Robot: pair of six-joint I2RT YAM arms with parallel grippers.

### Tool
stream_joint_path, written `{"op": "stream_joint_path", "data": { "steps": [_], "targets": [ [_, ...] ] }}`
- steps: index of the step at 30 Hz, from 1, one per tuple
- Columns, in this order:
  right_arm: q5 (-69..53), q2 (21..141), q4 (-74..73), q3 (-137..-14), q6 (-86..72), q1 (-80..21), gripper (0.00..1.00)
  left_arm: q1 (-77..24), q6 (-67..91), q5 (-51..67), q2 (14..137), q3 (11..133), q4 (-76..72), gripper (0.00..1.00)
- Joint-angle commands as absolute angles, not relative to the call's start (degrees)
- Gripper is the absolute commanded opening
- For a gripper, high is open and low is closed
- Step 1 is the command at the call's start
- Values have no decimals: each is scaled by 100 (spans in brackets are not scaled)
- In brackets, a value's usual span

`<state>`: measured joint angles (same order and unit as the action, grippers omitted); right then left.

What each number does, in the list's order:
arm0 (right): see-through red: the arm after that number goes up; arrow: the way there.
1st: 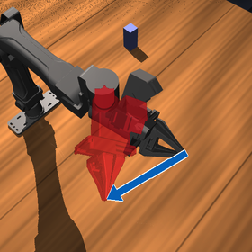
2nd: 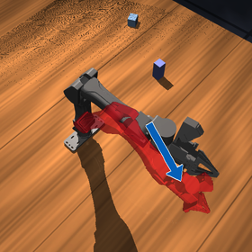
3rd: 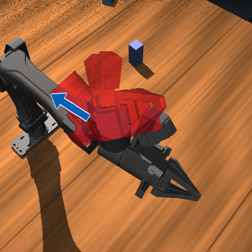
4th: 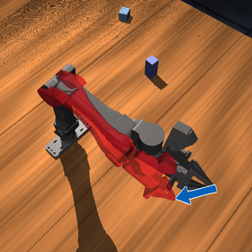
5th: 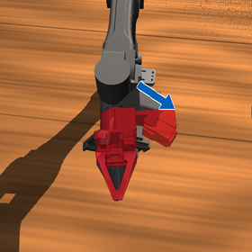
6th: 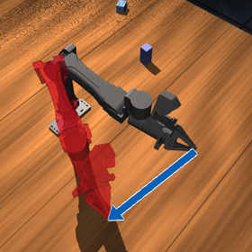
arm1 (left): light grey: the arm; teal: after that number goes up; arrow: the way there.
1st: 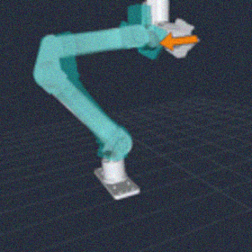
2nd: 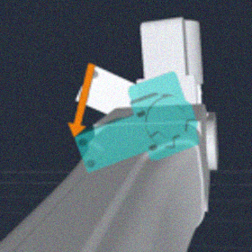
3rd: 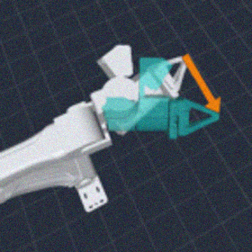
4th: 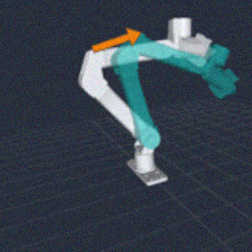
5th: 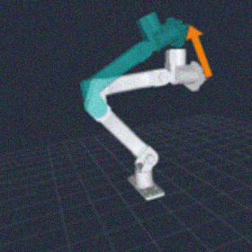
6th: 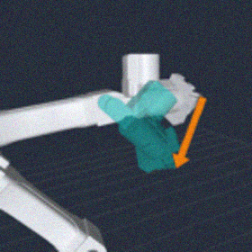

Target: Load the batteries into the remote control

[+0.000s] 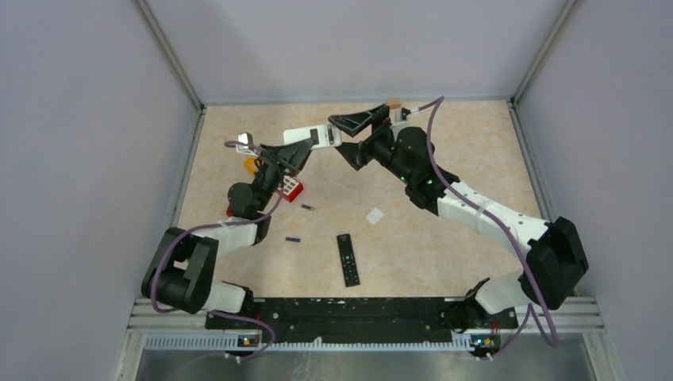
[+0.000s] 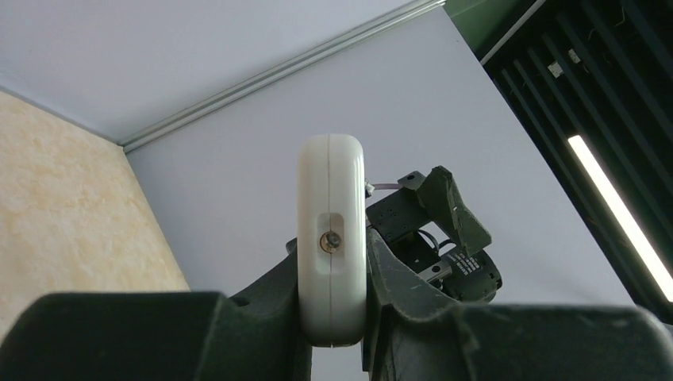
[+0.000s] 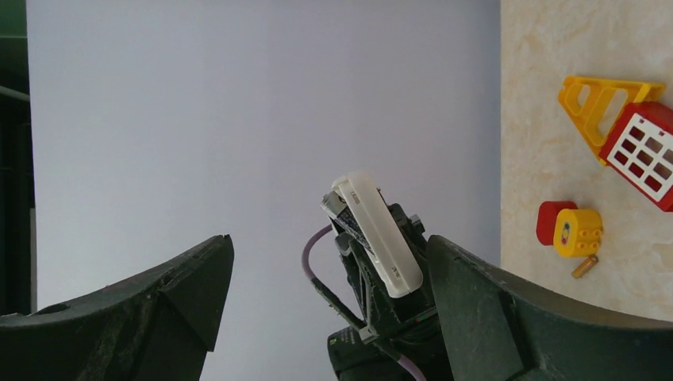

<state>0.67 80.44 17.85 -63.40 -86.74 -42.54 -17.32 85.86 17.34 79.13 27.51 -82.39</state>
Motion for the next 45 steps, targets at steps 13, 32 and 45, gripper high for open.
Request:
{"op": "stream_joint_path", "data": {
  "steps": [13,32,45],
  "targets": [
    [-514,8613,2199,-6594,-9294,-4188,78,-1713,8686,2026,8000,2781,-9167,0],
    [-398,8529,2384,-6490,-9264,-4098,82,-1709,8536,2030,7970,2611,-9211,0],
    [-534,8613,2596,-6506,-9421,-4002,63,-1723,8300,2144,7857,2575,-9281,0]
  ]
}}
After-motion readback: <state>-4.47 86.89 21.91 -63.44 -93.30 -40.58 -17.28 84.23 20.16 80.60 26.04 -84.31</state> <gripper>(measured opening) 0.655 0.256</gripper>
